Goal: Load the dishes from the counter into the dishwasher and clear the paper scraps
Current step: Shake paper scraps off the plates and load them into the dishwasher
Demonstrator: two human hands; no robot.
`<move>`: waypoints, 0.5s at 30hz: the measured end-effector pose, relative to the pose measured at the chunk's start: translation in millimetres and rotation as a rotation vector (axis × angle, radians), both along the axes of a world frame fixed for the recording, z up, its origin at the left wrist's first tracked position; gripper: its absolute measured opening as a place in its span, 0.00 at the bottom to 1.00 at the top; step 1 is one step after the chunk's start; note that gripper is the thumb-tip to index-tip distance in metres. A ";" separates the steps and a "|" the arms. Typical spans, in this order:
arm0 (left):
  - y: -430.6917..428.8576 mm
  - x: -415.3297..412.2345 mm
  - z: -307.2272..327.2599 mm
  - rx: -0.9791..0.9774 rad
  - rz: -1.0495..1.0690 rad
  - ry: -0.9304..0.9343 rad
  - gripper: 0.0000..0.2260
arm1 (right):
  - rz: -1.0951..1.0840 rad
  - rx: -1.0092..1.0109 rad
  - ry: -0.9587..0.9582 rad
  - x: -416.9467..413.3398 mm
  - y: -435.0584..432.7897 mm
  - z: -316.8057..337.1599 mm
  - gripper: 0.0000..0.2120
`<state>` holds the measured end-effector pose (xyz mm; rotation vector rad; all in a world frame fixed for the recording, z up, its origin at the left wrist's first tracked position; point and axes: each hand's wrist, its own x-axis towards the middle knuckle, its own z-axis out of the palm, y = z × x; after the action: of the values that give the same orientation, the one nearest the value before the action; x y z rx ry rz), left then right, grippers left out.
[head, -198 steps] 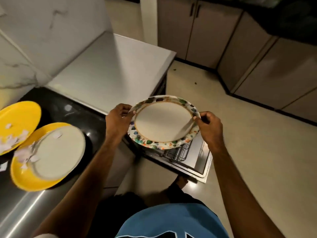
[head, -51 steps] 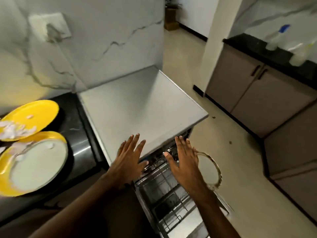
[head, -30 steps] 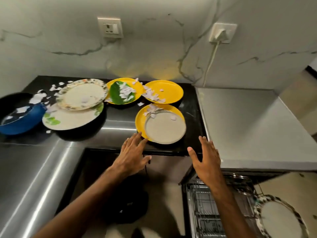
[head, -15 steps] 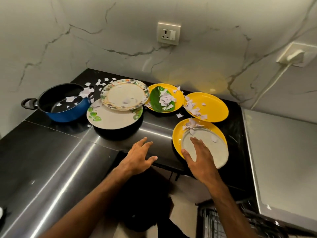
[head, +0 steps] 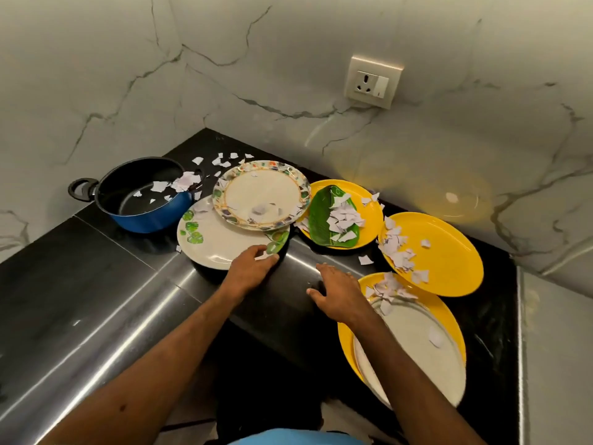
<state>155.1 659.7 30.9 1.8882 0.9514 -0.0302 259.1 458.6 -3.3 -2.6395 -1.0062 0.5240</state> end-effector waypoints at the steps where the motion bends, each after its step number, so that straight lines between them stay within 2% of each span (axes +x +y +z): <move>1: 7.8 14.0 -8.0 -0.043 0.088 -0.004 0.26 | 0.048 -0.049 0.011 18.1 9.9 -7.1 0.35; 4: 19.0 30.3 -22.4 -0.291 0.290 -0.095 0.27 | 0.138 -0.252 0.011 30.1 18.3 -17.6 0.40; 6: 23.7 41.0 -29.8 -0.474 0.446 -0.225 0.14 | 0.195 -0.359 -0.006 31.7 22.1 -23.0 0.44; 7: 25.7 47.9 -31.0 -0.557 0.528 -0.290 0.10 | 0.213 -0.391 -0.015 34.4 24.4 -25.4 0.46; 9: 29.2 59.4 -29.7 -0.725 0.685 -0.397 0.15 | 0.251 -0.435 -0.043 39.6 30.9 -26.4 0.47; 11: 35.8 69.7 -29.0 -0.836 0.803 -0.475 0.15 | 0.276 -0.462 -0.071 41.9 35.5 -26.6 0.48; 15: 46.2 86.1 -31.4 -0.919 0.927 -0.561 0.14 | 0.296 -0.485 -0.086 43.0 35.5 -28.8 0.46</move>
<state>241.2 705.8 -0.5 0.4683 1.0620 0.5019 302.1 494.2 -32.1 -2.9597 -1.4692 0.8142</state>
